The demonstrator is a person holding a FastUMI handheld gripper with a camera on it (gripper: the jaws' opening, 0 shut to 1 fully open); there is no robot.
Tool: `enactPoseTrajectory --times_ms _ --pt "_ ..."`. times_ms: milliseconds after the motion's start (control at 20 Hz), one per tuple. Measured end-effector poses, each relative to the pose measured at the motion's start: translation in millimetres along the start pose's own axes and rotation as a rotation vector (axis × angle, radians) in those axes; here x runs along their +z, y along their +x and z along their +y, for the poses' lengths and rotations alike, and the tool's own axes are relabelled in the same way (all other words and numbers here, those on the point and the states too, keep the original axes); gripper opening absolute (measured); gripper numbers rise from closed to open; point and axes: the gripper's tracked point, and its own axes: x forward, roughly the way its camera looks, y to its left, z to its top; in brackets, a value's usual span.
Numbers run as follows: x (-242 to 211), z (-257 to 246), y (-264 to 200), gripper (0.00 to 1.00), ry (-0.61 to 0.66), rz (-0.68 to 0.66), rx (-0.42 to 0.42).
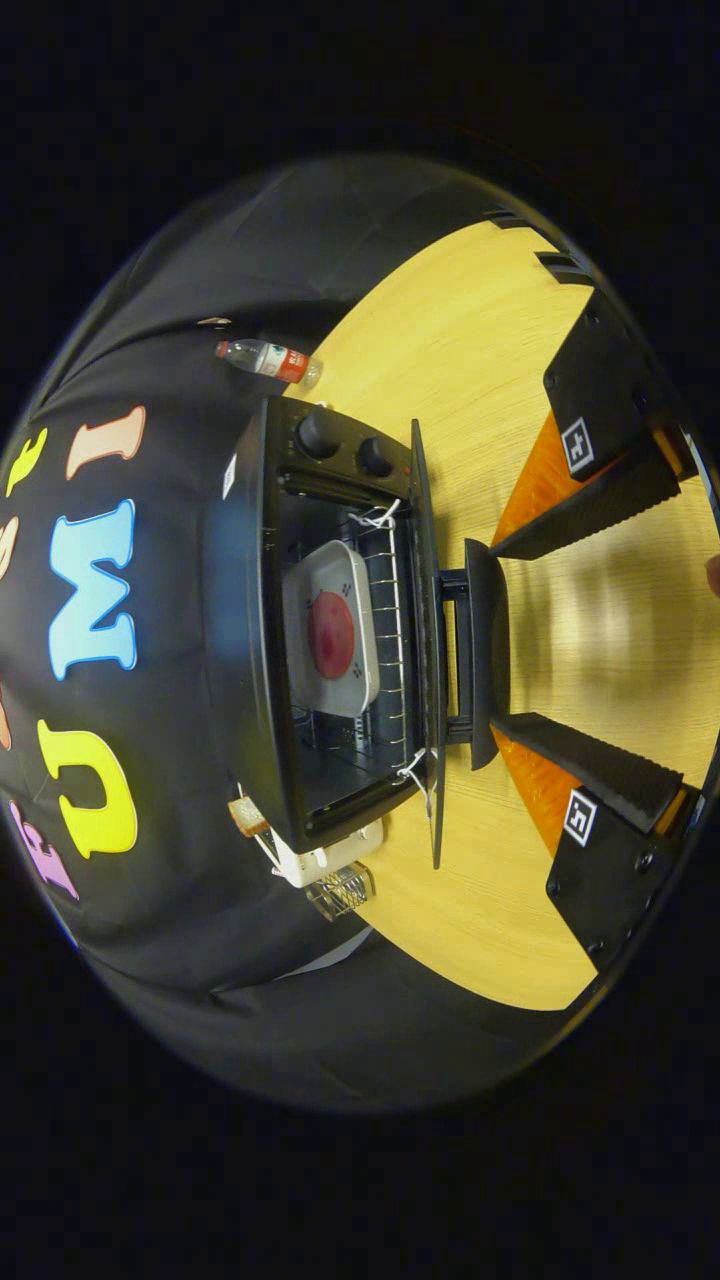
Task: Open the toaster oven, put the food inside, and close the toaster oven door.
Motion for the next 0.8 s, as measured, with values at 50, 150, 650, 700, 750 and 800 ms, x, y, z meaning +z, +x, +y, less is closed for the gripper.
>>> enactPoseTrajectory --times_ms 50,150,650,700,750,800 --pt "6.8 -0.5 -0.3 0.99 -0.020 -0.017 0.002" --pt "21.2 -2.4 -3.6 0.98 -0.042 -0.058 -0.004" --pt "77.2 -25.3 -54.8 0.98 -0.053 -0.282 0.026" --pt "81.3 -30.9 -62.1 0.99 -0.055 -0.305 0.022" --pt "87.4 -37.5 -74.8 0.99 -0.061 -0.340 0.016" --pt "90.6 -42.2 -84.8 0.99 -0.068 -0.367 0.012"
